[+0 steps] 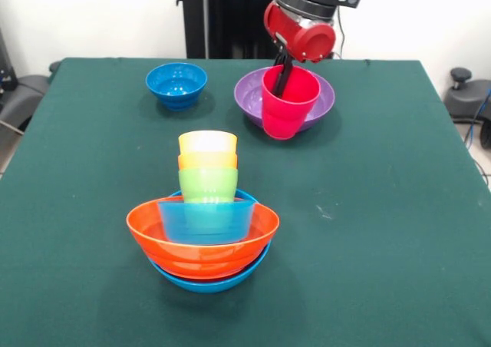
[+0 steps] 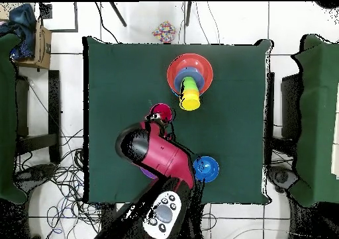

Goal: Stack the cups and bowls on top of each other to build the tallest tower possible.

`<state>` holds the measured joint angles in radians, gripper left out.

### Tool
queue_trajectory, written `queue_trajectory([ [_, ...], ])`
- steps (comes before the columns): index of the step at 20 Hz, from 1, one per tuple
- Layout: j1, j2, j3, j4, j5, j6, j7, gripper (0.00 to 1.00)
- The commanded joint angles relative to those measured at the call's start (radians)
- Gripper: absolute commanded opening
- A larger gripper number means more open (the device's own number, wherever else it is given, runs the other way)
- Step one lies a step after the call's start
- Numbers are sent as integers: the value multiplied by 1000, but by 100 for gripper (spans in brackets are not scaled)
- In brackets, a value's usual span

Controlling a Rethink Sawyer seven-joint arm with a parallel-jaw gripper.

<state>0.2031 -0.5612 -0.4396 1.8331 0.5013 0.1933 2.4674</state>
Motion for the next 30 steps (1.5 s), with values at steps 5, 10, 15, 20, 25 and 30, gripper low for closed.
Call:
queue_trajectory([
  [5, -137, -100, 276, 196, -62, -201, 150, 0],
  [10, -142, -146, 275, 246, -56, -203, 159, 0],
  [15, -217, -180, 347, 319, -85, -300, 201, 0],
  [20, -356, -184, 474, 376, -207, -479, 296, 0],
  [25, -419, -179, 521, 407, -285, -586, 349, 0],
  [30, -437, -140, 525, 413, -332, -703, 395, 0],
])
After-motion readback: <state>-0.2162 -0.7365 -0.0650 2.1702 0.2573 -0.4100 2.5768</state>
